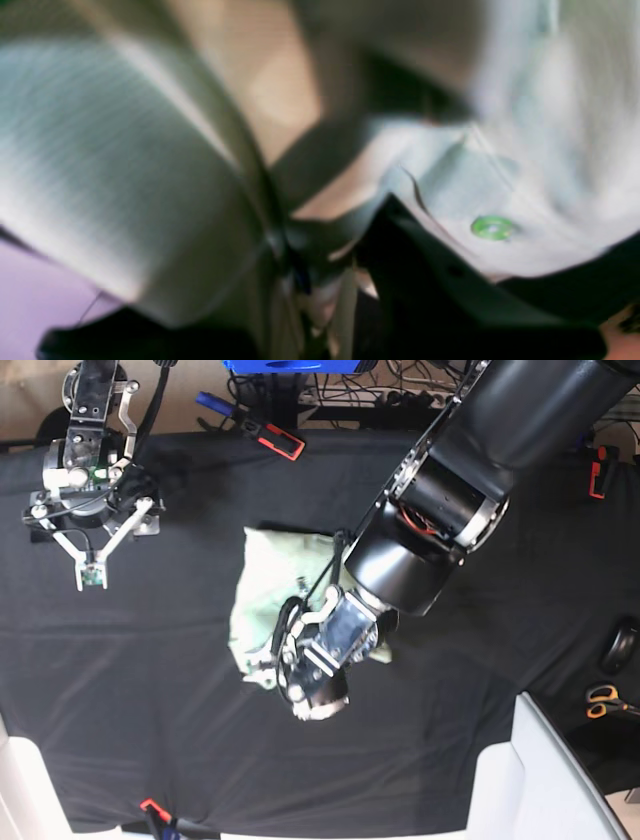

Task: Fold the T-shirt properly
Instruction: 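Press and flatten the bundle with the left gripper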

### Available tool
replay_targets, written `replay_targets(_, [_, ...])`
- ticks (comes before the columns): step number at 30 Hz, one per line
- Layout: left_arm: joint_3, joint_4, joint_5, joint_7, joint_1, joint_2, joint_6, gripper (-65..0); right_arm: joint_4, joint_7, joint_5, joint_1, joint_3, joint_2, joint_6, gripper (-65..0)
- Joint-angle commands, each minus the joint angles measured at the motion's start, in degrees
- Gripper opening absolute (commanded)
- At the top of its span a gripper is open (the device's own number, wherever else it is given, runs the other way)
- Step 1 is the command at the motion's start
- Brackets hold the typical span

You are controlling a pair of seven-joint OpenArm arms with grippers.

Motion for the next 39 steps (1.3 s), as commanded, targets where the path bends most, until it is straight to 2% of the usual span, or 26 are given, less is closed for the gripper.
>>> replay_targets(1, [-0.05, 2.47, -1.24, -0.41, -2.21, 0.84, 0.38, -65.0, 0.91, 0.81, -0.46, 0.55, -0.17, -0.08, -0.27, -5.5])
replay_targets(6, [-0.05, 4.58, -1.15, -4.63, -2.21, 0.84, 0.38, -65.0, 0.91, 0.81, -0.46, 0.64, -0.17, -0.78, -0.27, -5.5])
replay_targets(16, [0.04, -1.83, 6.41, -9.03, -2.29, 0.84, 0.38, -65.0, 0.91, 0.81, -0.46, 0.64, -0.08, -0.78, -0.27, -5.5])
replay_targets(23, [-0.05, -2.54, 11.95, -9.2, -2.47, 0.84, 0.38, -65.0, 0.91, 0.81, -0.46, 0.64, -0.17, -0.96, -0.27, -5.5])
replay_targets(39, [0.13, -2.54, 11.95, -9.29, -4.84, 0.84, 0.38, -65.0, 0.91, 0.81, -0.46, 0.37, -0.17, -0.96, -0.27, -5.5])
